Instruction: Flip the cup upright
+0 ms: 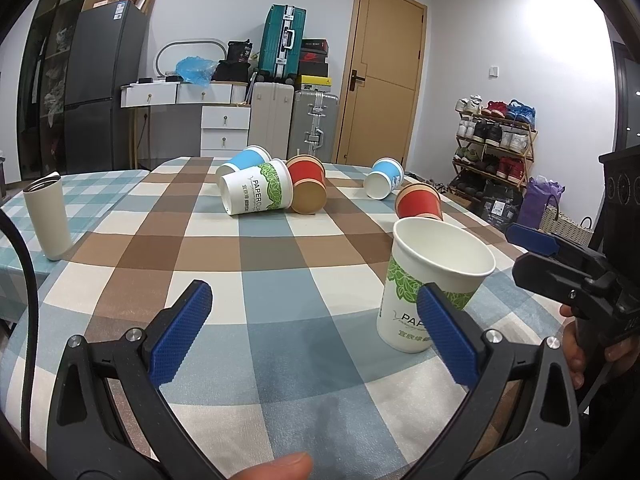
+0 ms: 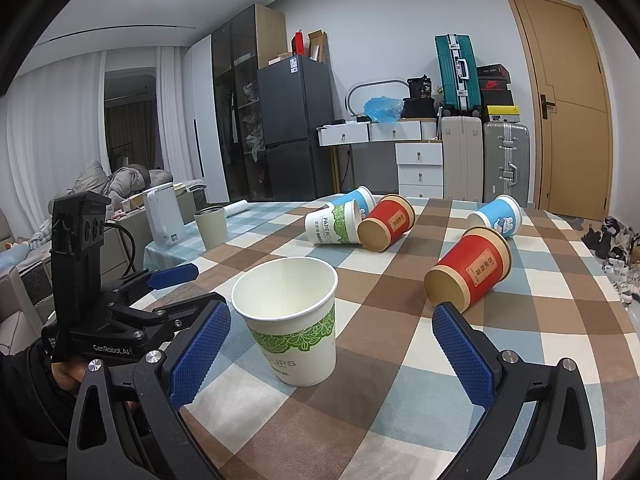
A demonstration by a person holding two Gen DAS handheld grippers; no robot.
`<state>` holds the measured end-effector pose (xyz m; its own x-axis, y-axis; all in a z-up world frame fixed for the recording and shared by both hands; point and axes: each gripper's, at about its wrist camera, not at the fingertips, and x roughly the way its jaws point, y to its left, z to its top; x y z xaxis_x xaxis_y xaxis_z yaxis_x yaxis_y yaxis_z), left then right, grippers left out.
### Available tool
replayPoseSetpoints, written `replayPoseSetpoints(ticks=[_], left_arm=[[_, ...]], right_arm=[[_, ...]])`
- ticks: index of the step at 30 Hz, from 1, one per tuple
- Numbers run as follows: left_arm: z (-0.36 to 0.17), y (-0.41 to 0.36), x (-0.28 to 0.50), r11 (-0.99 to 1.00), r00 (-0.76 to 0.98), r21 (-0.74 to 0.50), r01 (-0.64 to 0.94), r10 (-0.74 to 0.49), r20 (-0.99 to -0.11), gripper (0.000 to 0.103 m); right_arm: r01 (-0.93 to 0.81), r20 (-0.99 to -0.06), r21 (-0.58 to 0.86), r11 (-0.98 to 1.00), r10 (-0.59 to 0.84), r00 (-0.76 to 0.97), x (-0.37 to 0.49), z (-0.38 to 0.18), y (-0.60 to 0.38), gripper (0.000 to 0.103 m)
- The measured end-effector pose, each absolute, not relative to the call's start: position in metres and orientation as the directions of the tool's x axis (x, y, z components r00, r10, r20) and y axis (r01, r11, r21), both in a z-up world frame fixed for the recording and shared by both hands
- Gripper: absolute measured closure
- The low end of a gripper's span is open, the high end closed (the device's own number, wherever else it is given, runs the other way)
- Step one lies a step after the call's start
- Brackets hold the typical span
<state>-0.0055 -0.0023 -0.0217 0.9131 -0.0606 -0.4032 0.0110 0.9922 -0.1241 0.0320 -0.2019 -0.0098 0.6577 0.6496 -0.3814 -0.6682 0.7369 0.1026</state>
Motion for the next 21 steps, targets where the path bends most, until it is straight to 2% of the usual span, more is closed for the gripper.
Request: replayPoseSetpoints(ticks=[21], left_arm=[[-0.0210, -0.0026, -0.0064, 0.992, 0.916, -0.128, 0.010, -0.061, -0.396, 0.001]], right_arm=[[-0.670, -0.383, 0.105, 0.735, 0.652, 0.655, 0.0311, -0.0094, -0.2002, 0.000]])
